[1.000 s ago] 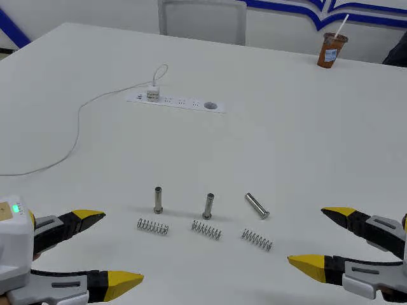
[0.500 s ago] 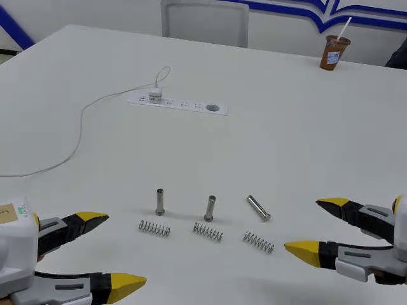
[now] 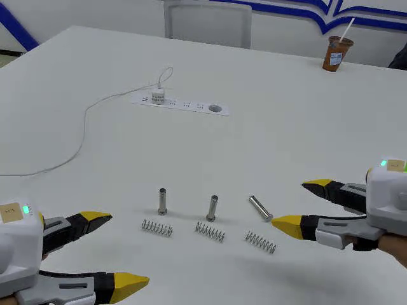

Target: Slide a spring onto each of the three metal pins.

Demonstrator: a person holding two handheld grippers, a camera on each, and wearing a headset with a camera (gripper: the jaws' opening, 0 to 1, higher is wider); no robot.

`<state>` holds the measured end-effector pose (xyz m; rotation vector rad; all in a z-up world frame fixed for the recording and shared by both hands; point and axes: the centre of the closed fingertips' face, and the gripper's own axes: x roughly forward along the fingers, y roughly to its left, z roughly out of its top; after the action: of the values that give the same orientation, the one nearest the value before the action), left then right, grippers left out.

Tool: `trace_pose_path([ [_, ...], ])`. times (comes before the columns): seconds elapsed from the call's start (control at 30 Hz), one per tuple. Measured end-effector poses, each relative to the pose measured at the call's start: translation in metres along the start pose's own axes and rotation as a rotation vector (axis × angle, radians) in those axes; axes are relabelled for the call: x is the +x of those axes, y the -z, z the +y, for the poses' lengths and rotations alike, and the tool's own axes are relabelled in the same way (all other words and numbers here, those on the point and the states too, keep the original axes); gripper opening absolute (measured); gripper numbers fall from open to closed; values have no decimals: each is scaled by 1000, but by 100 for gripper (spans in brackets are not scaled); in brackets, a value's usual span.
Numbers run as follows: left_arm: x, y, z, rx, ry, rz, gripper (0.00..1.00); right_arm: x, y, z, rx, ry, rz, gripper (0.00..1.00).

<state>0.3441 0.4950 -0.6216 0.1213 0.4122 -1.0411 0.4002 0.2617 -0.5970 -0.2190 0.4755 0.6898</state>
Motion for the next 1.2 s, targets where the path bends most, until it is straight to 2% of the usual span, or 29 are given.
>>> trace_pose_path([
  [0.87,3,2,1,-4,12,5,76,48,4,-14,41,26,139,51],
  [1.1,4,4,1,-6,14,11,75,60,11,-19,57,56,192,38],
  [1.2,4,5,0,-9,14,12,75,65,18,-20,48,68,231,34],
])
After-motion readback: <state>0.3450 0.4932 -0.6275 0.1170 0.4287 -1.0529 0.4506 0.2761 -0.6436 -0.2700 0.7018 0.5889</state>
